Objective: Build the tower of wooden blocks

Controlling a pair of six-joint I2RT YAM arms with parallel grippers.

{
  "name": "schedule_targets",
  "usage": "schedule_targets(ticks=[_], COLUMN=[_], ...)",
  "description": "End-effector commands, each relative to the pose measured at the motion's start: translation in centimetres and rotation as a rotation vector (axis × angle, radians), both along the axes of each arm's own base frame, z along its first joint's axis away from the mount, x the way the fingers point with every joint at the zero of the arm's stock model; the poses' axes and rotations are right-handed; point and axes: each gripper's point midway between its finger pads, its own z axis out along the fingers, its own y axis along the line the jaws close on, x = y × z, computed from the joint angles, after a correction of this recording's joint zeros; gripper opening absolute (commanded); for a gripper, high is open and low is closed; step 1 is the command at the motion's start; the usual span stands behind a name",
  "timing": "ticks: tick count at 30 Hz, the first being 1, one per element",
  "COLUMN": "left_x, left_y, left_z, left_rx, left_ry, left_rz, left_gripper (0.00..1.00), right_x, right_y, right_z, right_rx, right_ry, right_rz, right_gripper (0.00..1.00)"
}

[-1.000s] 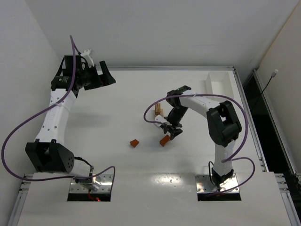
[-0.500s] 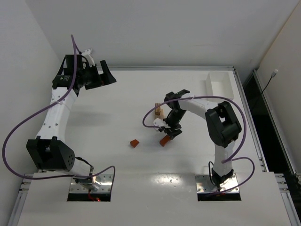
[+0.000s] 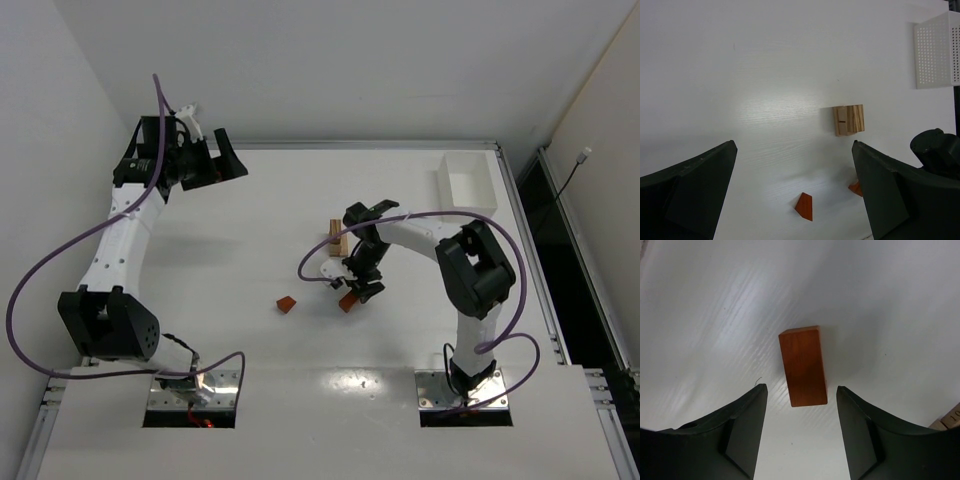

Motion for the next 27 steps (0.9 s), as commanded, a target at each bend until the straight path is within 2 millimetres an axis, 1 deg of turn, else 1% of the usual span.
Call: schedule_targets(ticks=[1,5,6,8,10,11,16,17,19,20,23,25,26,27], left_x=[0.9,0.9,0.9,0.9,0.9,1.1,1.2,1.2,1.2,1.2,1.2,1.2,1.4,1.4], left_y=[0.2,0.2,0.2,0.2,0.2,0.2,0.3,0.3,0.3,0.3,0.3,0.3,0.3,0.3], left_z=[2.4,2.4,2.8,2.8,2.8,2.5,2.4,2.4,2.4,2.4,2.4,2.4,2.1,2.1], left_rx=[-0.018,-0.018,-0.018,-0.018,-0.018,-0.018,-0.013,-0.013,-0.013,-0.013,-0.013,-0.013,-0.013,-0.013], left_ry=[-0.068,-0.068,-0.079,-0.079,-0.079,-0.07,-0.069,-0.069,-0.069,-0.069,-0.069,-0.069,-0.06,-0.06], left_rz=[0.004,0.004,0.004,0.004,0.004,0.004,0.011,0.011,0.011,0.011,0.011,0.011,0.011,0.011], left_gripper=[1.0,1.0,1.0,1.0,1.0,1.0,1.0,1.0,1.0,1.0,1.0,1.0,1.0,1.0], right_x=[0.5,0.9,1.2,0.8,0.8,0.8,1.0,0.8,1.1,0.9,1.5,1.1,1.3,1.3], right_y=[0.9,0.7,0.7,0.6,0.4,0.8,0.7,0.4,0.5,0.5,0.7,0.5,0.5,0.5], right_z=[1.2,0.6,0.5,0.5,0.2,0.2,0.0,-0.3,-0.5,-0.6,-0.6,-1.2,-1.2,-1.2], right_rx=[0.034,0.023,0.021,0.012,0.003,0.01,0.004,-0.009,-0.003,-0.018,-0.014,-0.027,-0.031,-0.031], right_ry=[-0.047,-0.07,-0.084,-0.087,-0.093,-0.102,-0.114,-0.11,-0.12,-0.123,-0.145,-0.148,-0.158,-0.158], right_rz=[-0.023,-0.03,-0.03,-0.02,-0.02,-0.011,-0.019,-0.018,-0.028,-0.031,-0.031,-0.022,-0.03,-0.03], right_gripper=[0.55,0.55,0.55,0.55,0.53,0.52,0.5,0.48,0.45,0.45,0.45,0.45,0.45,0.42])
